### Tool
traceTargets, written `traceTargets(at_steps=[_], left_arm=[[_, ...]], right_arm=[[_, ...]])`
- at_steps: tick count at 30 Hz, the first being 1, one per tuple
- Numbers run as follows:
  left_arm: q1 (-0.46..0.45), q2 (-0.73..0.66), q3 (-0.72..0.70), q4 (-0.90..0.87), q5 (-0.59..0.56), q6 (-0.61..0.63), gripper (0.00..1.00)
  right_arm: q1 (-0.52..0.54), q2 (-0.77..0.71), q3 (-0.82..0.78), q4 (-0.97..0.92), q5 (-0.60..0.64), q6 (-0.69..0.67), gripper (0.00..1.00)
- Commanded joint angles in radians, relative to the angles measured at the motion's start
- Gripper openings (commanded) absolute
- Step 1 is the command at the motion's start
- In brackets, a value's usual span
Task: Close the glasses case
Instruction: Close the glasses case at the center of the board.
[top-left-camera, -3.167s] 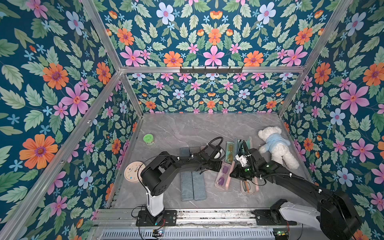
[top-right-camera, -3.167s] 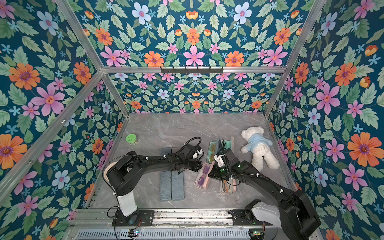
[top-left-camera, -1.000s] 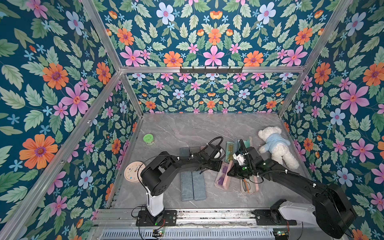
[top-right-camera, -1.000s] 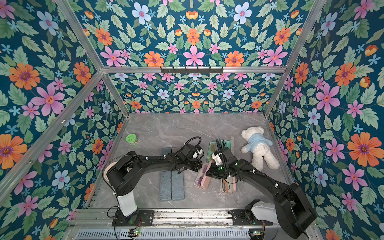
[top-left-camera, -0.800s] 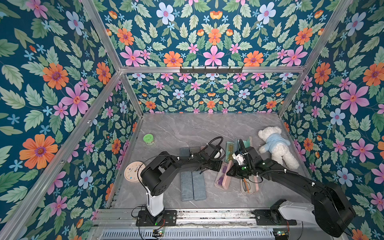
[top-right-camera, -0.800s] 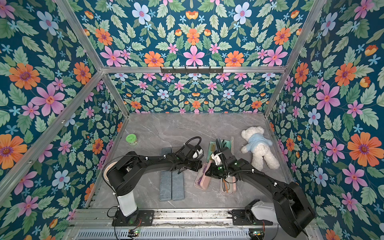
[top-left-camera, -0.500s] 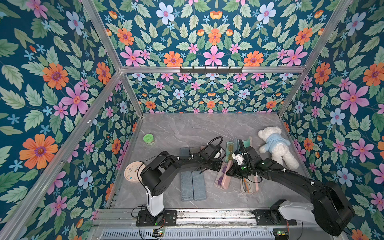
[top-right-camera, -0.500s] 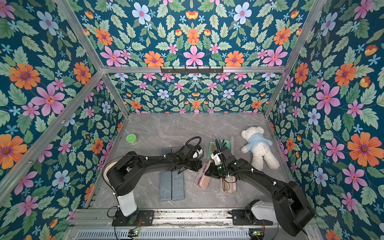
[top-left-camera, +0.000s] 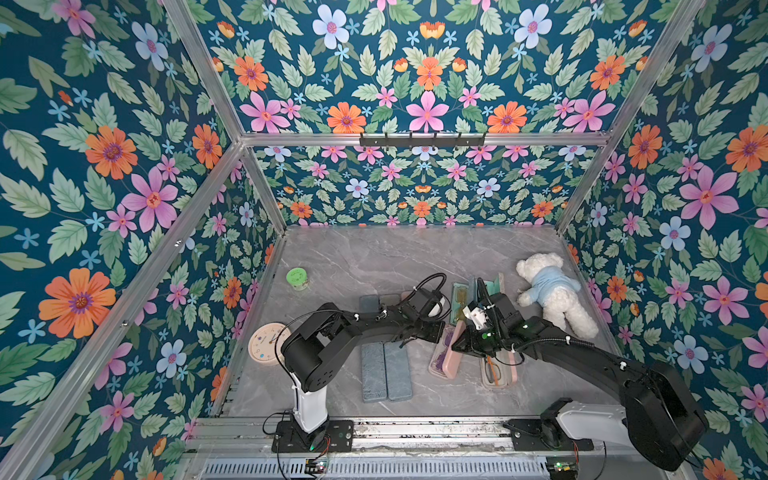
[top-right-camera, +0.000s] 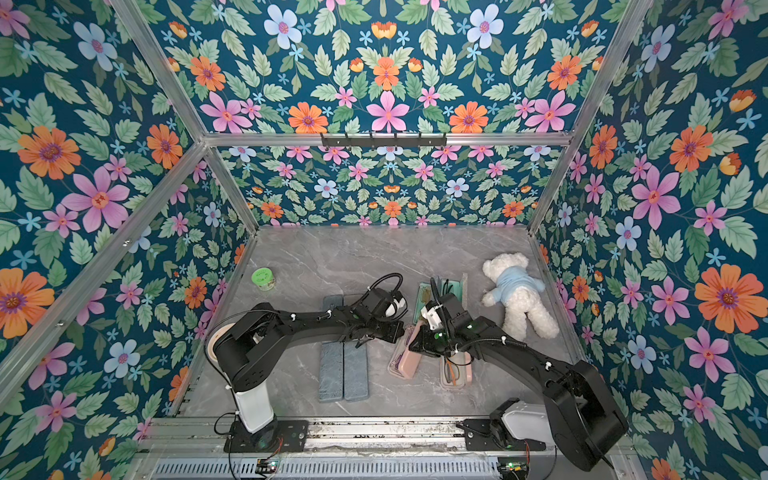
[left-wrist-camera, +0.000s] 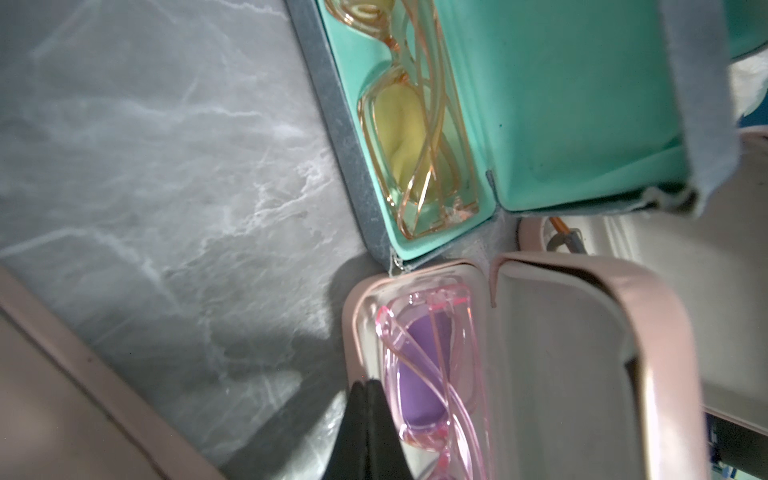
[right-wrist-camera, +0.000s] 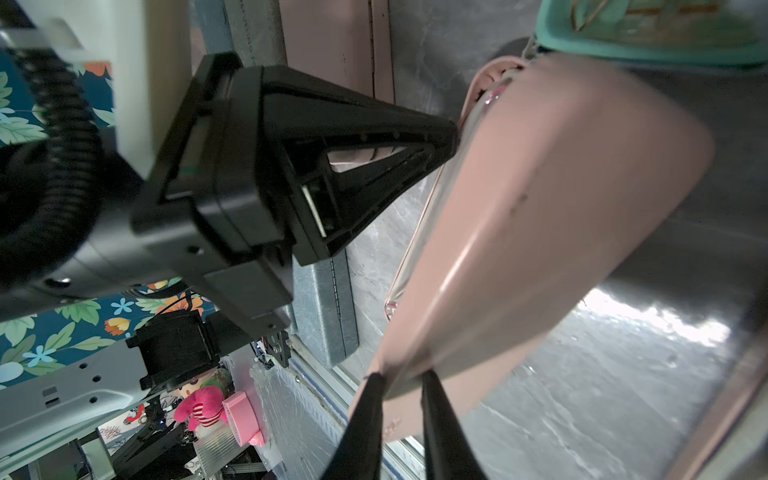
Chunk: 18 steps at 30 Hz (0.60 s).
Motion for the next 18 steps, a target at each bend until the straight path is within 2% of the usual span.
traceTargets(at_steps=[1,18], left_arm=[[-0.003,-0.002,0.001,0.01,0.015,0.015,0.05],[-0.003,-0.003,0.001,0.008,0.015,0.016,0.05]], right_arm=[[0.002,0.008,0.001,-0.008,0.041,0.001,0.19],[0.002,0.035,0.017,-0.009,0.038,-0.004,0.2]])
